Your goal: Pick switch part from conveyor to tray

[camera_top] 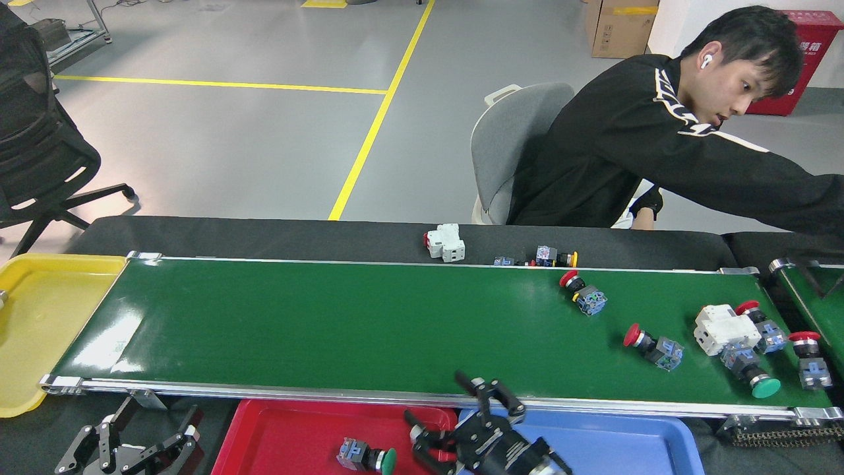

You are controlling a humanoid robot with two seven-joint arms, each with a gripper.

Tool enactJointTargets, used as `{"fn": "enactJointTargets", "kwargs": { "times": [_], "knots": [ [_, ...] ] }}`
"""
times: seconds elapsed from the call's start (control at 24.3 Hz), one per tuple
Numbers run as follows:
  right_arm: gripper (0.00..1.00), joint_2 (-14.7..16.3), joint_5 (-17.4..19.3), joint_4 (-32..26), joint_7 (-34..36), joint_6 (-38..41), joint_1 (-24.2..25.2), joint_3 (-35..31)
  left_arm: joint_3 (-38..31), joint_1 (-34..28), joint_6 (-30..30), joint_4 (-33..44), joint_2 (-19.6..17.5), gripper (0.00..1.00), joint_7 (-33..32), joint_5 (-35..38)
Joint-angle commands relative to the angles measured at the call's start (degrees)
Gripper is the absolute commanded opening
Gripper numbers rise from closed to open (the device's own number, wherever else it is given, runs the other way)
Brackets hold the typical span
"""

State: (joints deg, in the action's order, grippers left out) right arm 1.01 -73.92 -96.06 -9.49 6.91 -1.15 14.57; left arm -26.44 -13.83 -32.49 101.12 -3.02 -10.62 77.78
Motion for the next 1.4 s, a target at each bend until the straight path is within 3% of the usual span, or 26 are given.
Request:
{"fn": "enactJointTargets", "kwargs": {
  "times": [0.0, 0.12, 0.21, 0.37, 0.58, 0.7, 0.78, 1.11, 1.23, 1.36],
  "knots": [
    [0.97, -0.39, 0.18, -0.89, 1.14, -4.1, -0.79, -7.1, -0.19, 0.12, -0.21, 0.66, -0.23, 1.0, 0.07, 0.09],
    [0.97, -0.21, 0.35, -0.89, 4.57, -5.85, 0.44, -16.41, -0.19, -0.05, -0.39, 0.75, -0.05, 1.0, -2.04, 0.01],
    [0.97, -0.3, 0.44, -1.15, 8.08, -5.77, 4.92, -21.51, -0.19, -0.41, -0.03, 0.75, 0.03, 1.0, -3.0, 0.18],
    [0.97, -0.21, 0.53, -5.46, 13.18, -5.33, 17.67, -21.77, -0.54, -0.41, 1.55, 0.75, 0.03, 0.99, -3.09, 1.41],
    [0.97, -0.39, 0.53, -5.37, 14.76, -3.04, 19.34, -21.69, -0.72, -0.32, 1.64, 0.75, -0.23, 0.99, -3.18, 1.5],
    [0.97, -0.21, 0.35, -4.93, 13.71, -3.22, 17.05, -21.16, -0.28, -0.14, 1.02, 0.75, -0.49, 0.99, -4.94, 1.41],
    [0.97, -0.3, 0.18, -2.12, 10.19, -3.57, 13.63, -17.29, -0.37, -0.05, 0.32, 0.75, -0.23, 0.99, -6.69, 1.41],
    [0.96, -0.13, -0.44, 15.19, 7.38, -9.54, -3.07, -8.86, -0.37, -0.05, 0.41, 0.75, -0.76, 0.99, -6.52, 1.5],
    [0.82, 0.84, -0.44, 18.19, 7.29, -10.25, -6.5, -6.83, -0.37, 0.03, 0.41, 0.75, -0.76, 0.99, -6.43, 1.5],
    [0.46, 2.95, -0.35, 18.98, 6.59, -9.81, -7.2, -3.05, -0.37, 0.03, 0.32, 0.75, -0.67, 1.0, -6.34, 1.5]
  ]
}}
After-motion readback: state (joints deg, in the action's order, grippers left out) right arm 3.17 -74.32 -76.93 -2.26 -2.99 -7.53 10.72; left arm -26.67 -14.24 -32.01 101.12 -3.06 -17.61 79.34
